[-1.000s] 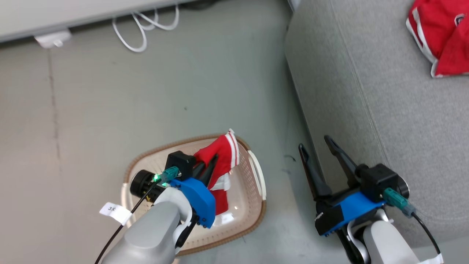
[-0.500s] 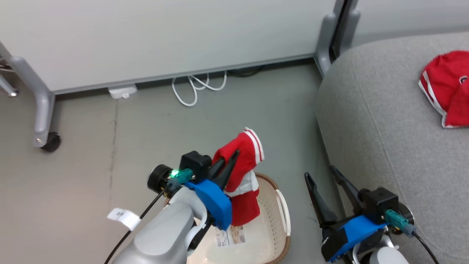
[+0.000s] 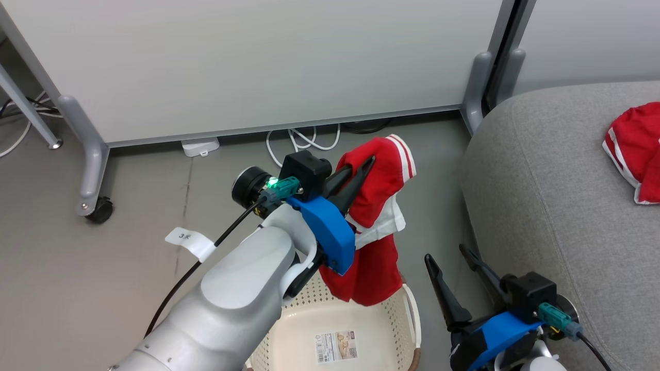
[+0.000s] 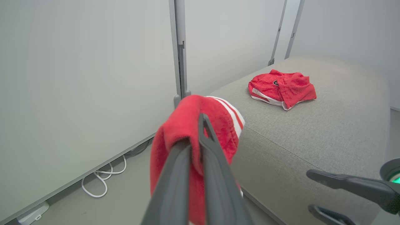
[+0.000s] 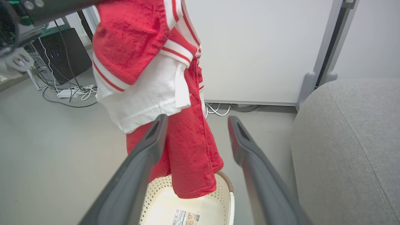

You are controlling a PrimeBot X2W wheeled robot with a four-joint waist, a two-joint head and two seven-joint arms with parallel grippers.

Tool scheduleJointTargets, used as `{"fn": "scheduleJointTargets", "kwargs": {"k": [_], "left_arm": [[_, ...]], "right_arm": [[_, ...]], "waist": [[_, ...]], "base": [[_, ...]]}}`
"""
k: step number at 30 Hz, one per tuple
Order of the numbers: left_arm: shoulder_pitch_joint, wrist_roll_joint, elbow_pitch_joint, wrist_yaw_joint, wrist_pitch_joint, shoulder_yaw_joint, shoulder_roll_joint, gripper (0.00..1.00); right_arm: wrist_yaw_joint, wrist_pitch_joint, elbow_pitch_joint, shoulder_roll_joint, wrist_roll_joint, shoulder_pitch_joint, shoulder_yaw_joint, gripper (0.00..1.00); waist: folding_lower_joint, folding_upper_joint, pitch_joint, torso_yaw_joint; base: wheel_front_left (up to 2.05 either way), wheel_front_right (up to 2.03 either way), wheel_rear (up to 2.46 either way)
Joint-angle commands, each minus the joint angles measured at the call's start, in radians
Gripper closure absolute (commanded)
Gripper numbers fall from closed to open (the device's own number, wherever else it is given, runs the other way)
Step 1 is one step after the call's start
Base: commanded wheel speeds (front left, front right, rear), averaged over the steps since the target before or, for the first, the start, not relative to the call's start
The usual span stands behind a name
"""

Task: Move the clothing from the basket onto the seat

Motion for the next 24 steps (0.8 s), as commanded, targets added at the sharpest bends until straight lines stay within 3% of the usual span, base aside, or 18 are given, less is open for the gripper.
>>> {"fn": "scheduleJointTargets", "kwargs": {"k": [1, 24], "left_arm": [[-0.019, -0.008, -0.008, -0.001, 0.004, -0.003, -0.002, 1.0], [-0.07, -0.043, -0.021, -0.001, 0.009, -0.054, -0.02, 1.0]], "right_arm": [[0.0, 0.002, -0.005, -0.001, 0.005, 0.013, 0.001, 0.0], [0.0, 0.018, 0.012, -0.001, 0.039, -0.031, 0.047, 0.0]], "waist": [[0.0001, -0.0001, -0.001, 0.001], [0.0001, -0.0001, -0.018, 0.008]], "base": [[0.0, 0.0, 0.0], [0.0, 0.0, 0.0]]}}
